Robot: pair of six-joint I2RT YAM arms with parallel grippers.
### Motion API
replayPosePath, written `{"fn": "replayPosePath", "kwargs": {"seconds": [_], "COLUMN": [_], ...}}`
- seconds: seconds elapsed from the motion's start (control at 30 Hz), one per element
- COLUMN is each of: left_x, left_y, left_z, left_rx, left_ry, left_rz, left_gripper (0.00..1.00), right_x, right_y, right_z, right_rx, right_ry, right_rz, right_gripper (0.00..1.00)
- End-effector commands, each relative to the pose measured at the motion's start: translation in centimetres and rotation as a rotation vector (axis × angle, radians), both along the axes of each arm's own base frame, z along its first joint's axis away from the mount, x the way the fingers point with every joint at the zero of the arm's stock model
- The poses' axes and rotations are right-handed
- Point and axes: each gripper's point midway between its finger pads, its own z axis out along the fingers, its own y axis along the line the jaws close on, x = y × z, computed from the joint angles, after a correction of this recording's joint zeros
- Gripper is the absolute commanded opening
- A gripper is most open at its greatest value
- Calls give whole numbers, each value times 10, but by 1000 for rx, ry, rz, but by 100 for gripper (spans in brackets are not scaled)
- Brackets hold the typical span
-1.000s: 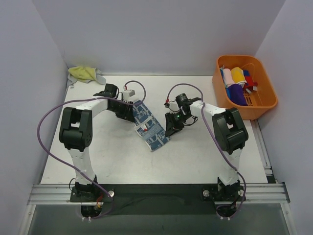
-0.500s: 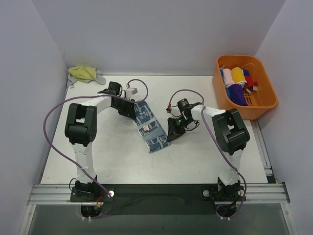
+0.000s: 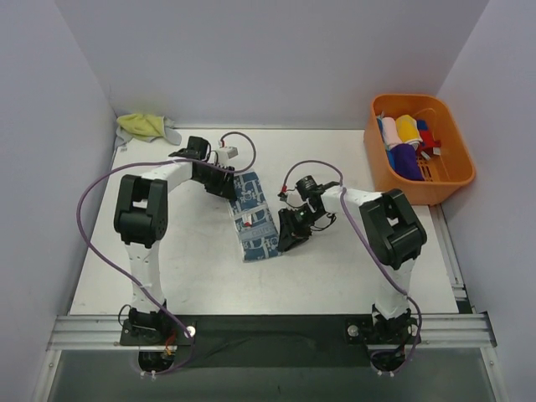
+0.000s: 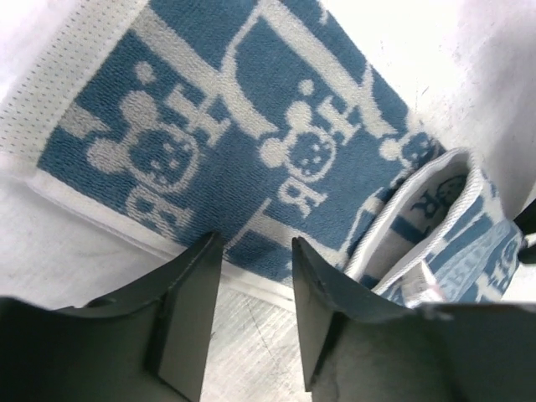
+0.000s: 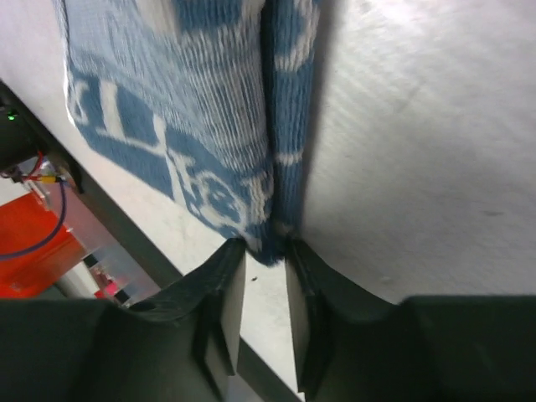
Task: Roll the towels
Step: Fold the towel, then roll the towel
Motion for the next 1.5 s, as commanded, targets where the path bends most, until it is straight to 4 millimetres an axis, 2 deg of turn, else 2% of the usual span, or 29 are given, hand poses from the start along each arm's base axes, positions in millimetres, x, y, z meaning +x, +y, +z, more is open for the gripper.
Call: {"fn": "replayPosePath", "kwargs": {"seconds": [0.0, 0.07, 0.1, 0.17, 0.2, 0.23, 0.27, 0.3, 0.33, 0.37, 0.4, 0.43, 0.47, 0.5, 0.53, 0.6, 0.63, 0.67, 0.73, 0.77, 0.8, 0.83, 0.87, 0.97, 1.03, 1.13, 1.3, 1.37, 1.47], "left_x": [17, 10, 8, -8, -16, -34, -37, -50, -59, -77, -87, -96, -112, -117, -128, -143, -141, -151, -155, -166, -171, -173, -186, -203, -208, -203, -187, -188, -192], "left_y": [-3, -7, -7, -6, -5, -2, 1, 2, 3, 5, 7, 1, 2, 3, -6, -13, -11, -24, -29, -42, -48, -50, -62, -76, -81, -86, -78, -74, -69], "left_z": [25, 46, 72, 84, 111, 100, 106, 122, 122, 106, 116, 115, 98, 104, 99, 89, 84, 81, 75, 73, 70, 66, 60, 44, 34, 18, -4, -13, -23], "left_rx": [-33, -101, -119, -134, -140, -126, -106, -109, -102, -88, -71, -48, -22, 26, 50, 103, 165, 182, 253, 260, 275, 309, 317, 382, 405, 446, 567, 589, 606], "left_ry": [-104, -134, -193, -246, -325, -324, -372, -424, -448, -426, -479, -517, -509, -565, -593, -615, -637, -654, -691, -711, -717, -738, -743, -764, -765, -752, -773, -769, -746], "left_rz": [-57, -99, -112, -159, -178, -202, -205, -217, -239, -250, -263, -307, -329, -341, -401, -458, -467, -524, -578, -636, -670, -704, -771, -872, -907, -903, -874, -884, -902], "left_gripper": [51, 54, 55, 57, 58, 58, 59, 59, 60, 61, 62, 63, 64, 64, 65, 66, 67, 67, 67, 67, 67, 67, 66, 63, 62, 58, 55, 54, 43], "right_x": [-18, -13, -10, 6, 16, 24, 35, 50, 59, 67, 72, 84, 89, 88, 92, 92, 86, 88, 84, 87, 88, 89, 90, 90, 88, 84, 77, 74, 71], "right_y": [3, 0, -3, -15, -19, -21, -22, -18, -13, -7, 2, 13, 21, 34, 45, 63, 74, 83, 91, 93, 94, 92, 91, 87, 84, 82, 76, 76, 73], "right_z": [9, 22, 27, 44, 52, 62, 70, 83, 92, 95, 101, 114, 107, 109, 116, 106, 102, 95, 82, 66, 57, 40, 31, 8, 0, -4, -7, -9, -16], "right_rx": [13, 32, 39, 65, 75, 90, 101, 117, 133, 152, 180, 210, 218, 234, 264, 282, 291, 295, 288, 274, 267, 245, 235, 204, 193, 189, 176, 174, 161], "right_ry": [83, 47, 30, -20, -53, -99, -134, -190, -219, -223, -220, -247, -230, -211, -210, -176, -161, -160, -140, -124, -107, -71, -56, -18, 1, 12, 17, 23, 36], "right_rz": [-17, -32, -42, -93, -109, -111, -121, -121, -120, -129, -129, -126, -124, -117, -105, -94, -69, -57, -47, -53, -61, -76, -84, -105, -113, -119, -115, -114, -116], "right_gripper": [29, 34, 34, 33, 33, 33, 33, 33, 33, 34, 35, 36, 37, 37, 36, 37, 36, 36, 35, 34, 33, 31, 30, 28, 27, 27, 27, 27, 27]}}
